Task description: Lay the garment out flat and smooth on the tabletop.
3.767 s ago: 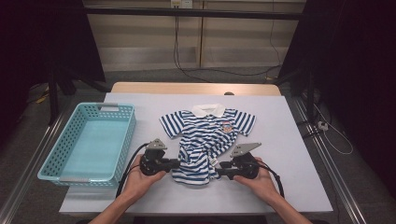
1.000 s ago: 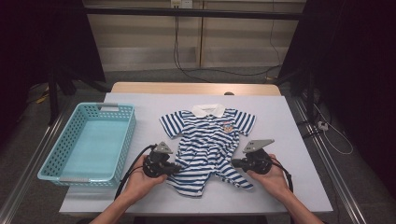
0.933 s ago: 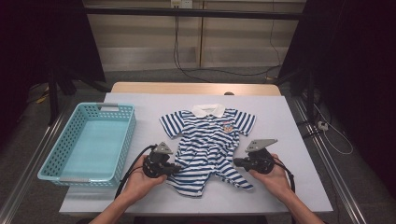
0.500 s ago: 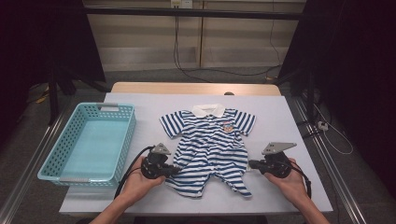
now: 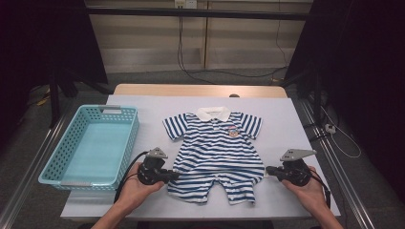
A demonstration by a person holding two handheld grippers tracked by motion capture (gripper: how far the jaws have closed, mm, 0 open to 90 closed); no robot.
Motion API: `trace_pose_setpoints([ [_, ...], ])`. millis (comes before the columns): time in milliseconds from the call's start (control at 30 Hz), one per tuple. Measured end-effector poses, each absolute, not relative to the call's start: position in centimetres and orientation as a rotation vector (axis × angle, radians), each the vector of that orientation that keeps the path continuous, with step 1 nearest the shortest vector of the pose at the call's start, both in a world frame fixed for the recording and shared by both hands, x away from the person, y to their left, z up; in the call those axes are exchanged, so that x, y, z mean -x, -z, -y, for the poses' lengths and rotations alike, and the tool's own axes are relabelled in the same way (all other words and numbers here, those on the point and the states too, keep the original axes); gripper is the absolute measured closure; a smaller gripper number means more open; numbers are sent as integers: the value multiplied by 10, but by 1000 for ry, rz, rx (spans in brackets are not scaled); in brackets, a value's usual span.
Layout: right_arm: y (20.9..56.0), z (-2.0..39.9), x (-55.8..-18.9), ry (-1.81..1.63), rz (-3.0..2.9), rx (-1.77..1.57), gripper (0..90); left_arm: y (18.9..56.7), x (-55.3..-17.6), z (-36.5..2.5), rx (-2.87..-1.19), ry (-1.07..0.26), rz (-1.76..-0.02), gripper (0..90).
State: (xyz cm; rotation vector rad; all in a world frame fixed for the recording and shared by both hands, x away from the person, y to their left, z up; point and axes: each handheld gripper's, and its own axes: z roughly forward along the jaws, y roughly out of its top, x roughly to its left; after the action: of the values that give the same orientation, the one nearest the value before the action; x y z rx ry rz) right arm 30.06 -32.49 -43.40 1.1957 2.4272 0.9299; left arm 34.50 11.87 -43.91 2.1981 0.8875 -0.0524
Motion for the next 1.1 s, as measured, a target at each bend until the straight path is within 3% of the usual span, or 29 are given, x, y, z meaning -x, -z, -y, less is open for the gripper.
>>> trace_pose_setpoints([
  [133,432,327,-302,-940,-2398,-1209,894,439,-347,-122,-2178,49,-916,829],
  [467,420,322,-293,-1100,-2364,-1132,802,420,-340,-133,-2076,-43,-874,670],
  [700,420,296,-284,-1163,-2466,-1028,765,420,-320,-124,-2137,17,-707,754],
  [867,411,278,-271,-1275,-2529,-866,744,425,-310,-110,-2189,22,-654,668],
  [1100,423,253,-257,-1204,-2675,-767,750,432,-293,-86,-2254,68,-548,673],
])
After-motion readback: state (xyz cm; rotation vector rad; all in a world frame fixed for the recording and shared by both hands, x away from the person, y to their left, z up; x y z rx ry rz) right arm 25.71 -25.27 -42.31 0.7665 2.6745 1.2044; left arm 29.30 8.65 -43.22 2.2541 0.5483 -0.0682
